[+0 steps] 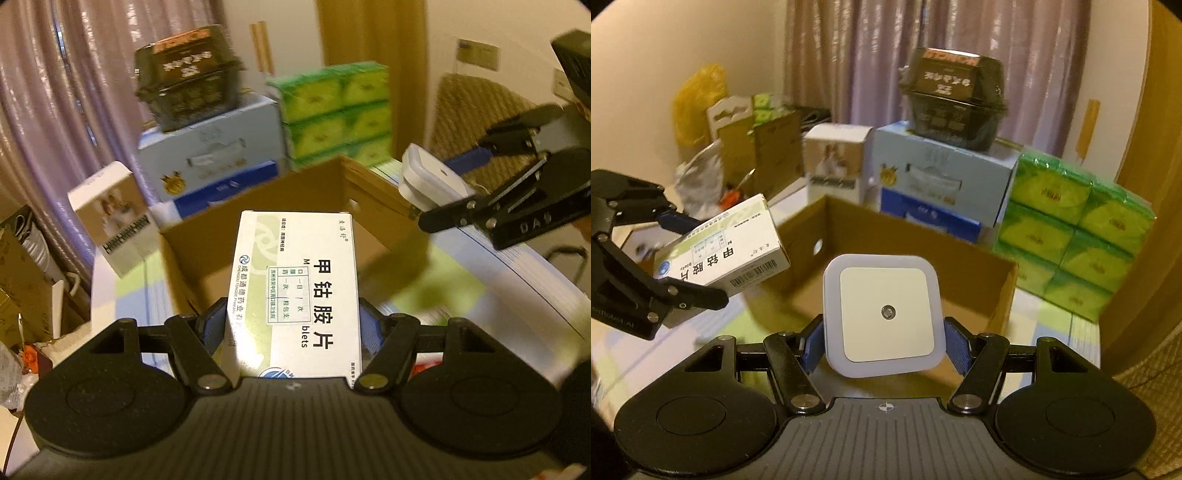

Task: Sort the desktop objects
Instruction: 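Carry both items over the cardboard box and open both tools to drop them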

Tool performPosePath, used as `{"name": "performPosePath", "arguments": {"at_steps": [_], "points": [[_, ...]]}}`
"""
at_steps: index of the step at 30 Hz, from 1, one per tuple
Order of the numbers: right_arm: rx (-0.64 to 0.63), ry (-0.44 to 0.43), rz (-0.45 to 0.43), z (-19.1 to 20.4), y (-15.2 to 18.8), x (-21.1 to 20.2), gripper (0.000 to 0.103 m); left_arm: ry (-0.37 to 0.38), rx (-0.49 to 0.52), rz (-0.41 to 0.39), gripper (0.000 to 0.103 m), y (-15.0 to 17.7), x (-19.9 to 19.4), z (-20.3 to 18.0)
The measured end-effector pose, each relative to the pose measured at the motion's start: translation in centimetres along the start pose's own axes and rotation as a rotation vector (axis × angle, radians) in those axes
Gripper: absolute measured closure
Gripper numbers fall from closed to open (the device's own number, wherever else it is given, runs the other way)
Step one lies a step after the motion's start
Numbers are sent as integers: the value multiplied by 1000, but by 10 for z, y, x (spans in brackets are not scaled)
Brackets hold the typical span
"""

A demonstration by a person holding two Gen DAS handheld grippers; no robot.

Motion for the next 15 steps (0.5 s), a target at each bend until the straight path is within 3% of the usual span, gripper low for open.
{"name": "performPosePath", "arguments": {"at_steps": [9,15], "points": [[96,26,41,-35,-23,78,40,5,-102,12,36,-44,79,46],[153,1,115,-51,-18,122,40,47,-158,56,36,-47,128,54]]}}
Point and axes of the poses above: each gripper's, at about its wrist camera, not at the fingertips, and x roughly the way its jaws point, z to its left, y to its underside, the point moved 1 cm from there along x, roughly the way its jaws point, and after that the axes turned 6 degrees about z, right-handed, at the moved point
